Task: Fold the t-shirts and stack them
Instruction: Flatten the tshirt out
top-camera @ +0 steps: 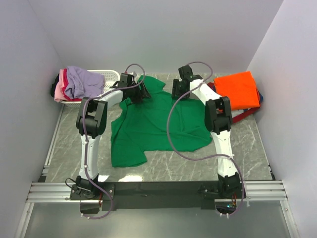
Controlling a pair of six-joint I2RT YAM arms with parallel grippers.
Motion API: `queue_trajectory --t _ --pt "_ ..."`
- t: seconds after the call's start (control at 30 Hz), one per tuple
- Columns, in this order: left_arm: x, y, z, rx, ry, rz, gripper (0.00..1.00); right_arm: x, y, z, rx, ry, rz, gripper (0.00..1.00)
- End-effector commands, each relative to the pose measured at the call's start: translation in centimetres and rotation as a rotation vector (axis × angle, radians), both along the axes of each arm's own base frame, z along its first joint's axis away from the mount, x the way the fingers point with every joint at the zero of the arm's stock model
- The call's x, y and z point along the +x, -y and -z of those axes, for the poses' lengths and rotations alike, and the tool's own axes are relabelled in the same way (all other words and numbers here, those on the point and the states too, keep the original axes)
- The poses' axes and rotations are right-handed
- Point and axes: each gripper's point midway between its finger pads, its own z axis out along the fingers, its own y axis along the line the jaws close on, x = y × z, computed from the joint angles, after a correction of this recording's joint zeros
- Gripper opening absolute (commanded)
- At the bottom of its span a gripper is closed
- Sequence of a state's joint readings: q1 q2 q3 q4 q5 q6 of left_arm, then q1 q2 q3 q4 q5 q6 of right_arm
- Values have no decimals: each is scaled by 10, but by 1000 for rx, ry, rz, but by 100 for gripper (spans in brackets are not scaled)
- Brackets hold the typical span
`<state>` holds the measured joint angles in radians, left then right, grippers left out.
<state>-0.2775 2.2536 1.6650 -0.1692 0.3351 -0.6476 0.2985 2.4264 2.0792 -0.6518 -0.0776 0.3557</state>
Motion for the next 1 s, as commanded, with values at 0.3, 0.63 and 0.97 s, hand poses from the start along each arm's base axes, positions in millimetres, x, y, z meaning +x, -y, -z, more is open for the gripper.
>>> queue_trajectory --t 0.3,0.63,0.97 --pt "47 -16 -9 -51 52 -46 72 35 -38 -27 131 76 -48 66" --pt "54 27 -115 -84 299 55 73 36 -23 -182 138 451 -52 66" --pt "-18 90 -133 -46 324 157 73 -51 42 -170 -55 385 50 66"
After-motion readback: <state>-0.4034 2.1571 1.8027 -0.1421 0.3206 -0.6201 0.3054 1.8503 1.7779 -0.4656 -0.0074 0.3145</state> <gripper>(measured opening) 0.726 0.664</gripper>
